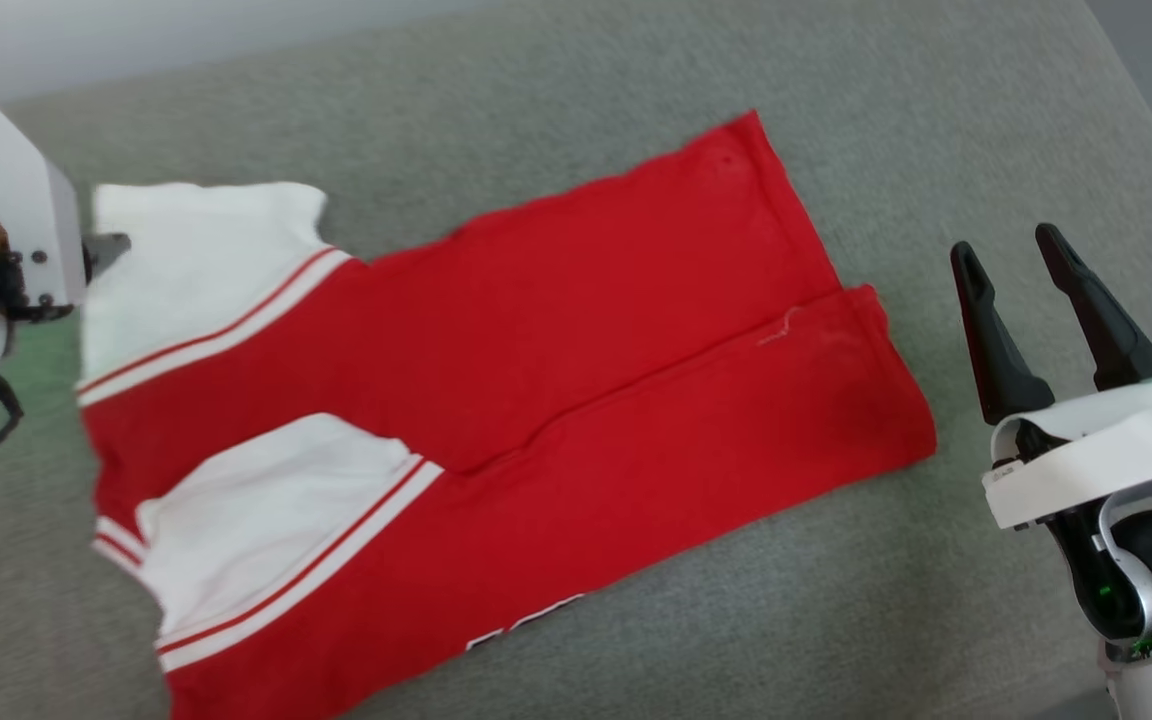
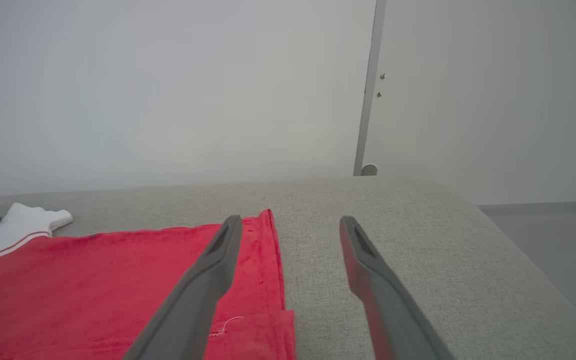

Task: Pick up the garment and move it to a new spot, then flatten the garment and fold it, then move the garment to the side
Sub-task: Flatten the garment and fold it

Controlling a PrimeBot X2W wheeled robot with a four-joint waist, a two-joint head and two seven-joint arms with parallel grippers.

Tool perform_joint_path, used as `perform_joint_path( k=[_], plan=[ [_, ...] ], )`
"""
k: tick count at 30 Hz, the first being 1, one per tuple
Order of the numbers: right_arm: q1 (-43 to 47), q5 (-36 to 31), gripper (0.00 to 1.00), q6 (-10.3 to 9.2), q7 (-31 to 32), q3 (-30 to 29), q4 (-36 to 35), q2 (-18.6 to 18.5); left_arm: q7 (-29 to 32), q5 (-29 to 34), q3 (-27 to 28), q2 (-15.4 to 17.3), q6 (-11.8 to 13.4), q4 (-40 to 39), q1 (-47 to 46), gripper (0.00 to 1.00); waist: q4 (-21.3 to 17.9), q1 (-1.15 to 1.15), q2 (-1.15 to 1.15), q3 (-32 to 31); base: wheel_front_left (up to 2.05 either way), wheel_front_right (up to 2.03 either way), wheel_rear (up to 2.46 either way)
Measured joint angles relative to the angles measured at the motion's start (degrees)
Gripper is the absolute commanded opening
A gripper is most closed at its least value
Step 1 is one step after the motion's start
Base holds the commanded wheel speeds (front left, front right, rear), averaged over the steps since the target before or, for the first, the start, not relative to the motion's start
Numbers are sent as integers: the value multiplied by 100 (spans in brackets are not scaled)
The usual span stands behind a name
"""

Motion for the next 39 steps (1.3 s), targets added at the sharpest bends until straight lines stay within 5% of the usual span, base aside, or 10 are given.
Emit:
perform_joint_path(
  k=[8,9,10,13,23,34,39],
  plan=[
    [-195,85,100,0,3,164,1,-68,271,29,-4,46,-23,344,-393,100,-226,0,0,470,0,0,0],
    [-202,96,100,0,30,157,27,-93,382,-92,74,40,-44,380,-439,82,-235,0,0,520,0,0,0],
    [-221,110,100,0,53,154,56,-132,472,-213,141,23,-56,409,-482,38,-236,0,0,560,0,0,0],
    [-394,201,100,0,171,154,111,-264,658,-344,216,-16,-89,391,-561,0,-186,0,0,628,0,0,0],
    [-1919,728,100,0,1497,694,927,-644,534,-407,171,-398,-194,152,-612,0,203,0,0,699,0,0,0],
    [-4145,1472,100,0,4424,1811,3010,-1032,298,-354,-30,-879,-216,-305,-761,0,819,0,0,862,0,0,0],
    [-4443,1474,100,0,4579,2100,3553,-1118,252,-477,-131,-947,-222,-813,-746,0,1132,0,0,952,0,0,0]
  ],
)
